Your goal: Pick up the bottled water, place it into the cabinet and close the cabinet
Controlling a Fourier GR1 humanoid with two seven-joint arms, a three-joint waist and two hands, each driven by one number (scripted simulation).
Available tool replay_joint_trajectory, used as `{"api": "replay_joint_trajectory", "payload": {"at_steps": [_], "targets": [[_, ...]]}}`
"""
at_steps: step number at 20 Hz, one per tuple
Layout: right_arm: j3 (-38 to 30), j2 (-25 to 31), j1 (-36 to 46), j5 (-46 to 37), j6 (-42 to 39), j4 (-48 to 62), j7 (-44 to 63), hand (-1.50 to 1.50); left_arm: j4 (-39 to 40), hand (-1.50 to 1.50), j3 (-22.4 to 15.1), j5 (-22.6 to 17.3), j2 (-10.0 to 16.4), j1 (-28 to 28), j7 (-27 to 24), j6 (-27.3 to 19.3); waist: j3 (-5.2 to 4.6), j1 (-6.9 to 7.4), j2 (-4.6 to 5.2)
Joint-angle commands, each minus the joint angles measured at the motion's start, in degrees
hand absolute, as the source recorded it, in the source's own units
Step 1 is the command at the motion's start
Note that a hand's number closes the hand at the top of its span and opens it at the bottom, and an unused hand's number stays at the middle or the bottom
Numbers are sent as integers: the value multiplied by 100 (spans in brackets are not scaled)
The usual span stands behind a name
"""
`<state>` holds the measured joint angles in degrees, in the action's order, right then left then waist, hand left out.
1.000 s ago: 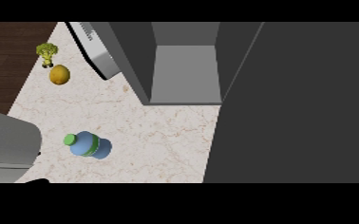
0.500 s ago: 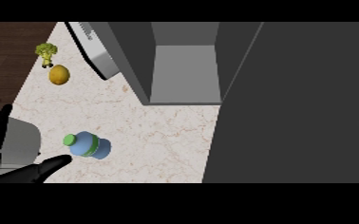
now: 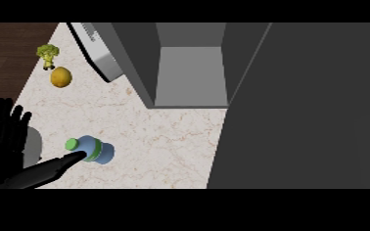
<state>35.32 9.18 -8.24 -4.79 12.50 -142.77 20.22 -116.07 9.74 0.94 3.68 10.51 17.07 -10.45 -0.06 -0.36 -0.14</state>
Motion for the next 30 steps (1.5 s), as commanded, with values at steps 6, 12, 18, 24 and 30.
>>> {"api": "replay_joint_trajectory", "payload": {"at_steps": [6, 12, 18, 24, 30], "targets": [[345, 179, -10, -729, 286, -720, 357, -150, 1617, -150, -276, 232, -353, -171, -1280, -45, -1, -43, 0], [584, 154, 83, -1058, 538, -356, 179, -150, 2334, -150, -19, -57, -309, -216, -1952, 301, -1, -15, 0], [704, 403, -213, -969, 536, -378, -121, -150, 2819, -150, -219, -142, -365, -369, -2211, 164, 3, -11, -2], [740, 510, -262, -941, 709, -393, -251, -150, 3769, -150, -453, -261, -366, -396, -3090, -243, 0, -24, 0], [875, 581, -226, -1009, 823, -447, -198, -150, 4351, -150, -309, -398, -366, -531, -3548, -270, 1, -16, -1]]}}
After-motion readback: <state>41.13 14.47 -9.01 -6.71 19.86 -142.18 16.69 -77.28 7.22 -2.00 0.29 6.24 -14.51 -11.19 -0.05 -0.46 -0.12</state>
